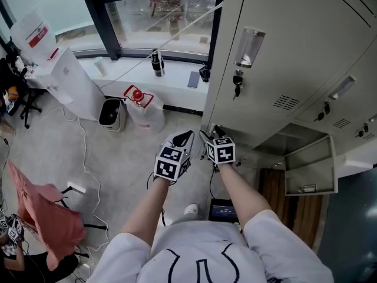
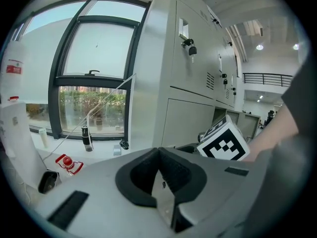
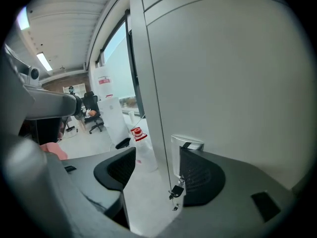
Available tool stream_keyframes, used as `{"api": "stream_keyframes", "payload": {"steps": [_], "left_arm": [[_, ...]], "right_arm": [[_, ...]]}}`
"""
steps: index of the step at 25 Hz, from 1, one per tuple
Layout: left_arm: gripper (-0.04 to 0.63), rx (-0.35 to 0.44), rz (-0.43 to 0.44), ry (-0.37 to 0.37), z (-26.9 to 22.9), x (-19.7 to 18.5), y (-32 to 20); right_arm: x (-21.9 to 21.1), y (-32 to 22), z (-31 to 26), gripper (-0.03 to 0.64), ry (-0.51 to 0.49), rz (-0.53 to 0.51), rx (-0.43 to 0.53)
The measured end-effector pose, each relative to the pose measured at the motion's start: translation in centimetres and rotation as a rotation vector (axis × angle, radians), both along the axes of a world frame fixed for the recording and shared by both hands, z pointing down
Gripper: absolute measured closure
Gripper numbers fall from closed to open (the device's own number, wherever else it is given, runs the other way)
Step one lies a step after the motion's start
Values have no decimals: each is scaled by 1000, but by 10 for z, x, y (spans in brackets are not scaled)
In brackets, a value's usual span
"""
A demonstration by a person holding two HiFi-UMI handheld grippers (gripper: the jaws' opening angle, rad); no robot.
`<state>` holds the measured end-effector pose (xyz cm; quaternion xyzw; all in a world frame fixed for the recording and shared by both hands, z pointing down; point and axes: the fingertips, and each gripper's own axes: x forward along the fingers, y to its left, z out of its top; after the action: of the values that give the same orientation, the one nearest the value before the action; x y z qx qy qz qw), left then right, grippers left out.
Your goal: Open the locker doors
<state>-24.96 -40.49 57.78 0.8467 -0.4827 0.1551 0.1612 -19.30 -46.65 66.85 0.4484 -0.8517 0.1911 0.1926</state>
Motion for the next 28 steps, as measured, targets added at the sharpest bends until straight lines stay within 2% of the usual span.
{"api": "stream_keyframes", "payload": {"steps": [7,9,14,20,25,28], "left_arm": [[578,-18,-33,4,12,-15,-9],[578,-24,-39,6,14,-17,-10],[578,-27,-28,11,14,-13,-8],[578,-38,-35,29,14,-14,-2],[578,-31,-23,29,14,-9,8],[578,-37,-22,34,14,-4,19]], "right_arm": [[2,-7,4,383,-20,35,38],[2,-8,4,403,-14,33,28],[4,-6,4,408,-16,68,-25],[5,8,3,421,-33,67,-44],[15,24,6,510,6,67,-58],[17,38,6,515,21,42,-62]]}}
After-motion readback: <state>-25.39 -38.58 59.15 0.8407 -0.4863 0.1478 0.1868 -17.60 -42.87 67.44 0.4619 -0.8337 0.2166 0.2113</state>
